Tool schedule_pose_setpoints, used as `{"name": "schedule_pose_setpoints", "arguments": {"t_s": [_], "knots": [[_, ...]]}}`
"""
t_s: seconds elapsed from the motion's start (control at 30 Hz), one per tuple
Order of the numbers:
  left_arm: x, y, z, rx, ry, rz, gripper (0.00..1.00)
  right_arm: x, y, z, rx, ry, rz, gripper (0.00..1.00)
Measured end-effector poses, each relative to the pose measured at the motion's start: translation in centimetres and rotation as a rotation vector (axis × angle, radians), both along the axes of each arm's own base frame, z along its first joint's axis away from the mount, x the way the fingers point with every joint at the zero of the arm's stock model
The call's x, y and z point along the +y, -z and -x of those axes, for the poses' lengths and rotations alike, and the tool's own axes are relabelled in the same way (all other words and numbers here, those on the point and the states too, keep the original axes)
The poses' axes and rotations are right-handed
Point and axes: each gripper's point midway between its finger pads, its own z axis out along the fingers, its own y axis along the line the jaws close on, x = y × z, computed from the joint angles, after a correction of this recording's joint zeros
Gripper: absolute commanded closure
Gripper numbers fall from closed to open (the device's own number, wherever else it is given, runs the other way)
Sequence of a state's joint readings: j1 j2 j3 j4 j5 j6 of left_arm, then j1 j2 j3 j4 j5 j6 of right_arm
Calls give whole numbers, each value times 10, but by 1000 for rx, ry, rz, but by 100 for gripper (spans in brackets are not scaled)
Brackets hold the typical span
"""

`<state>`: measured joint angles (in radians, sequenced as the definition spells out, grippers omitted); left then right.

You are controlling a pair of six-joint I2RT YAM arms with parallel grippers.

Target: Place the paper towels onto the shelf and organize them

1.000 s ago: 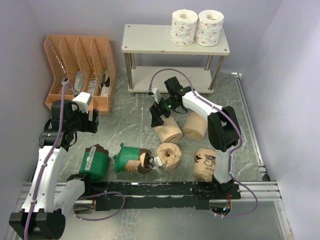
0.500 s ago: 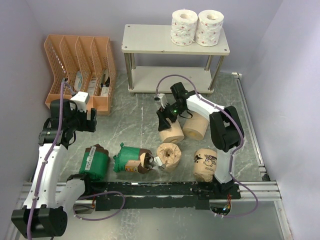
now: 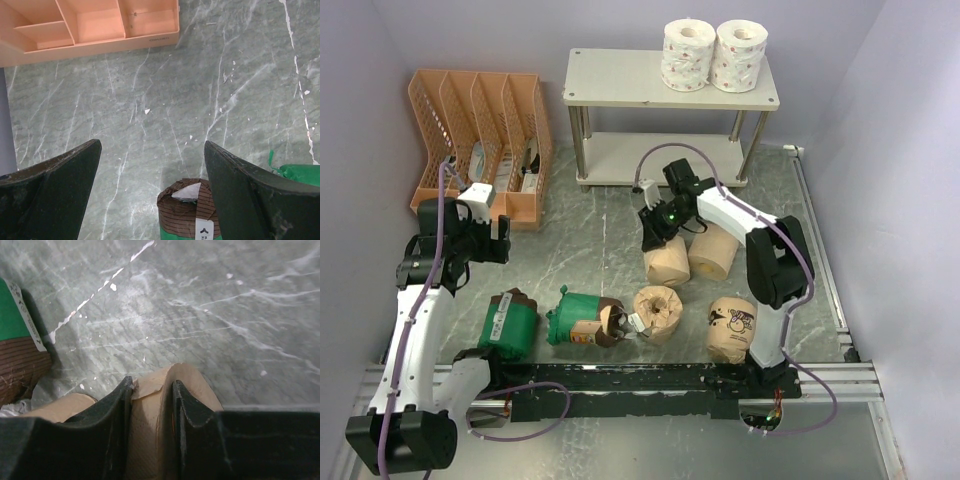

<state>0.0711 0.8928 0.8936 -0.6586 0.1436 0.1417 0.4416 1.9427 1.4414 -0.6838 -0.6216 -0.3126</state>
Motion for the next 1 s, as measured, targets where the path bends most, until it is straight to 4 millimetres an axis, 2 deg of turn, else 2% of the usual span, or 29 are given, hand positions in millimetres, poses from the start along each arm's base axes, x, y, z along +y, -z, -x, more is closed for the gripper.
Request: {"name": "schedule_pose_setpoints", "arguments": {"t_s": [0.13,0.33,0.43,0.53,0.7,1.0], "knots": [[2,2,-1,8,-6,1,5,0,-34,-17,-134,80,6,100],[5,3,-1,13,-19,1,5,9,-123,-31,-472,221,-58,100],[7,4,-1,15,-24,1,5,15,-150,-34,-617,278,-96,100],[7,5,-2,19,-26,2,5,21,-159,-41,-743,340,-104,100],[8,7,-2,29,-29,2,5,20,-152,-59,-930,418,-44,100],[11,7,-2,28,-41,1,5,-2,-163,-121,-1324,533,170,100]]}}
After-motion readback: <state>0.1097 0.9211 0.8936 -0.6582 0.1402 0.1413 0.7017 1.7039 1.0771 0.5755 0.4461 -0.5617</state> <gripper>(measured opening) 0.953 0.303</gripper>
